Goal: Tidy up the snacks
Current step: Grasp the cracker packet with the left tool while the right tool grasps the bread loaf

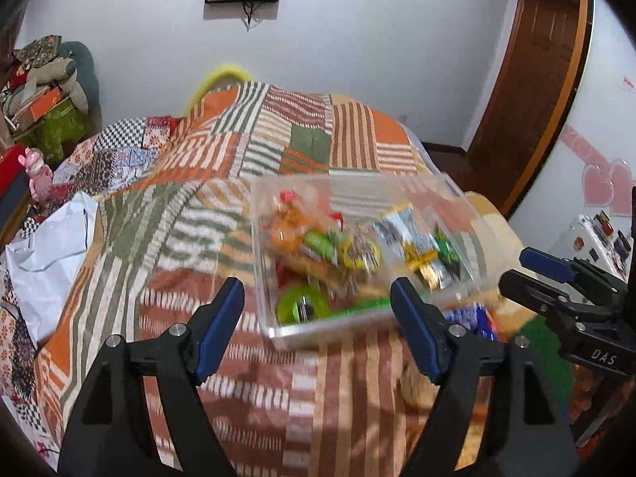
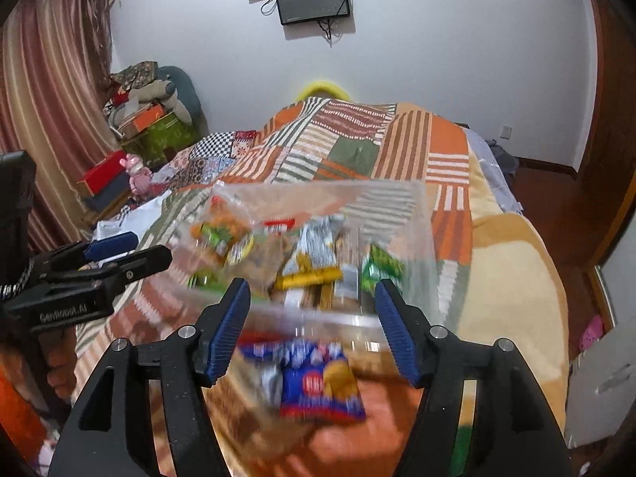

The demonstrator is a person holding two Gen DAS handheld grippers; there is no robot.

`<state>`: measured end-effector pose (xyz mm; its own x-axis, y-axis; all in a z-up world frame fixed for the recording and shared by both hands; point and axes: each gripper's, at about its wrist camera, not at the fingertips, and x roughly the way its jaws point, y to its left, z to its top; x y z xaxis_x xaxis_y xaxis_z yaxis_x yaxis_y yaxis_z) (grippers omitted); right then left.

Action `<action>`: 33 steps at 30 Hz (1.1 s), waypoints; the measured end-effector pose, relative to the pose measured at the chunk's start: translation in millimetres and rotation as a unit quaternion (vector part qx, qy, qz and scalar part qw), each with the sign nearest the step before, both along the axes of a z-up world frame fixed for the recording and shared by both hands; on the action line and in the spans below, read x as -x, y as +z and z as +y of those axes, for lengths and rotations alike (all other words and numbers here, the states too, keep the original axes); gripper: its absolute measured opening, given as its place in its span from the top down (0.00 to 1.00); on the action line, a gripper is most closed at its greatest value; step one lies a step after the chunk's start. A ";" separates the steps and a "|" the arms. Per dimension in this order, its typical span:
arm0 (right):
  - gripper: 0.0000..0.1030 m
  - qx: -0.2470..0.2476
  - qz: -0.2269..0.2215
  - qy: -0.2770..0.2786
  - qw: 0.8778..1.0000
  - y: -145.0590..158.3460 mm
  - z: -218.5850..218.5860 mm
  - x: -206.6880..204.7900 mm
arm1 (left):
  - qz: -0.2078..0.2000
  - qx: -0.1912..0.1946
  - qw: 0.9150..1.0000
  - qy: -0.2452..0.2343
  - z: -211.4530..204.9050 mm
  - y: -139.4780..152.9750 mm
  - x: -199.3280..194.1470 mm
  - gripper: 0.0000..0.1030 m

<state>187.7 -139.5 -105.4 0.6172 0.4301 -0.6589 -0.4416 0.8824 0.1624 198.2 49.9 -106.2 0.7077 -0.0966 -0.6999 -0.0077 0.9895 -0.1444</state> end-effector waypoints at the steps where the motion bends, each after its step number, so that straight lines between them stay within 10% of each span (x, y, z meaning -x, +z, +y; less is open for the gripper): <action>1: 0.38 0.003 0.002 0.001 1.000 -1.9 -1.1 3.7 | 0.003 -0.002 1.000 -0.001 -1.4 -2.4 4.3 0.26; 23: 0.37 0.017 0.072 0.062 0.995 -59.7 37.3 25.5 | 0.064 0.017 0.998 -0.005 -1.3 -51.8 58.2 0.24; 33: 0.63 0.028 0.058 0.068 0.996 -58.2 32.4 42.5 | 0.075 0.025 0.997 -0.014 -5.4 -56.6 62.3 0.24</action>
<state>145.2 -107.1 -163.6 0.4741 0.4661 -0.7470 -0.5394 0.8243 0.1720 135.9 44.4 -162.8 0.5927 -0.1525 -0.7908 -0.0062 0.9810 -0.1938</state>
